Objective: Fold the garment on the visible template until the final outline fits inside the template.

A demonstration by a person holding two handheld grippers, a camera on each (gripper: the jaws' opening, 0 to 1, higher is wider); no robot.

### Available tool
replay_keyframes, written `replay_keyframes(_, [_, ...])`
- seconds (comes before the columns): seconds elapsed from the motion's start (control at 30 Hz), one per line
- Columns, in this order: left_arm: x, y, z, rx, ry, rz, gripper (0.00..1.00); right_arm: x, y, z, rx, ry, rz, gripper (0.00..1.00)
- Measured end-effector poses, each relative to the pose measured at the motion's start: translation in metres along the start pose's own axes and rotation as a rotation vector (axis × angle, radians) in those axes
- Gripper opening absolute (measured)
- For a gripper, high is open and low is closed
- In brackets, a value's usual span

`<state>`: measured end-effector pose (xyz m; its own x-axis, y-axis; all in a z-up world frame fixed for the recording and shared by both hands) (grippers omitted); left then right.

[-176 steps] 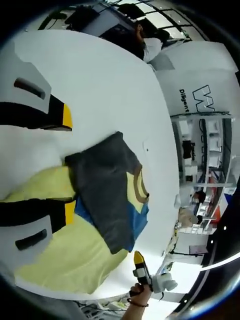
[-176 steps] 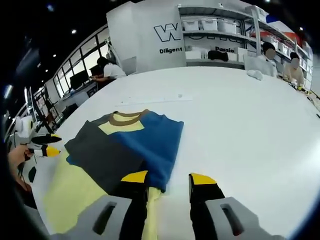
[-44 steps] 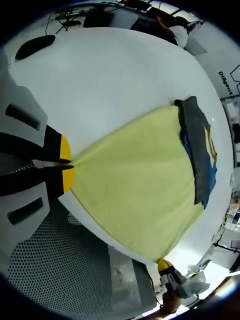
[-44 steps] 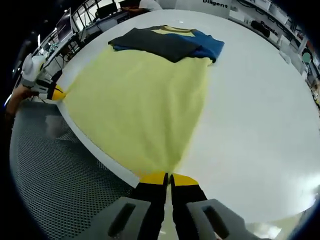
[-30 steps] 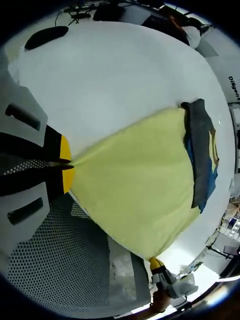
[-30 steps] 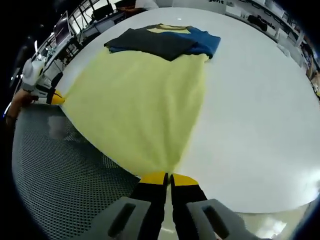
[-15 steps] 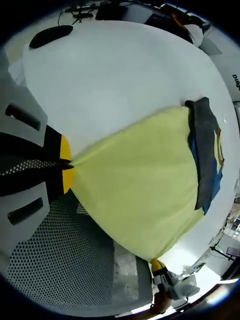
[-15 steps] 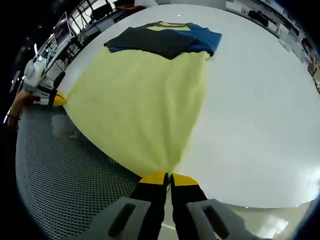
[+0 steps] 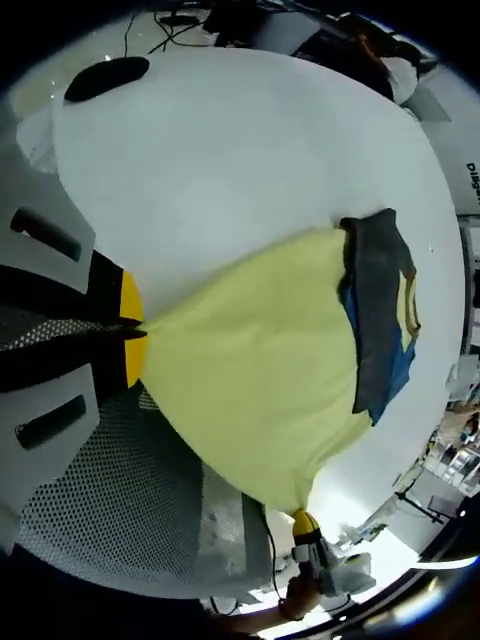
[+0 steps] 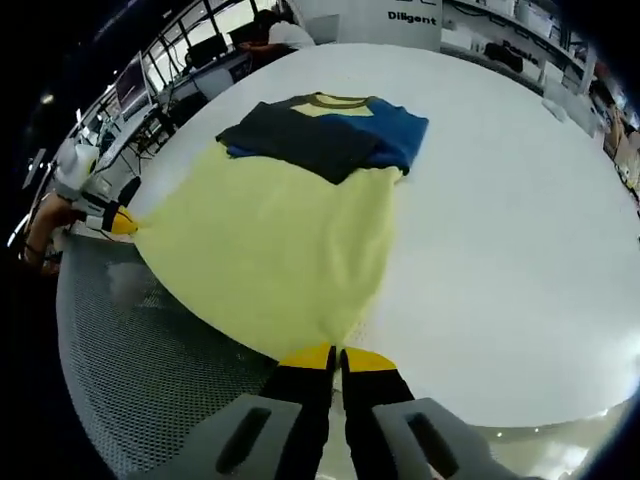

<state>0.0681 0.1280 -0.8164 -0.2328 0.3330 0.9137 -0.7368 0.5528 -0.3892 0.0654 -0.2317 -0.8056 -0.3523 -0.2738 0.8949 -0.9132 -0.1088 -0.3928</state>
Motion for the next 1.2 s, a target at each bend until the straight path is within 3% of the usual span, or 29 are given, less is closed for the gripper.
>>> replay_keyframes(0.2, [0.014,-0.016,-0.008,0.008,-0.02,0.041,0.03,0.011,-0.02,-0.001,0.027,0.012,0.045,0.0])
replay_keyframes(0.5, [0.04,-0.06,-0.028,-0.024,-0.104,0.155,0.04,0.027,-0.053,0.0,0.076,0.047,0.114,0.0])
replay_keyframes(0.6, [0.045,-0.07,-0.033,-0.026,-0.121,0.176,0.04,0.031,-0.067,0.001,0.082,0.052,0.147,0.0])
replay_keyframes(0.9, [0.059,-0.117,-0.061,0.003,-0.189,0.312,0.04,0.042,-0.115,0.004,0.092,0.073,0.246,0.0])
replay_keyframes(1.2, [0.063,-0.149,-0.079,-0.021,-0.189,0.339,0.04,0.038,-0.157,0.008,0.133,0.12,0.297,0.0])
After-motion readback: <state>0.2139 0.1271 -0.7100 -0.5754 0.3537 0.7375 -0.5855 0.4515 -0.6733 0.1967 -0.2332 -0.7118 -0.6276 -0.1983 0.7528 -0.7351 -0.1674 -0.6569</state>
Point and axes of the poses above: the point that each gripper's makers call its tool centre point, and the gripper's own axes: x roughly backward along the fingers, z roughly to its right, y roughly out of its underside, the point moved 1 cm from there along x, roughly backward along the fingers, and after that the axes turned 11 degrees about -x, right-handed, at the moved point
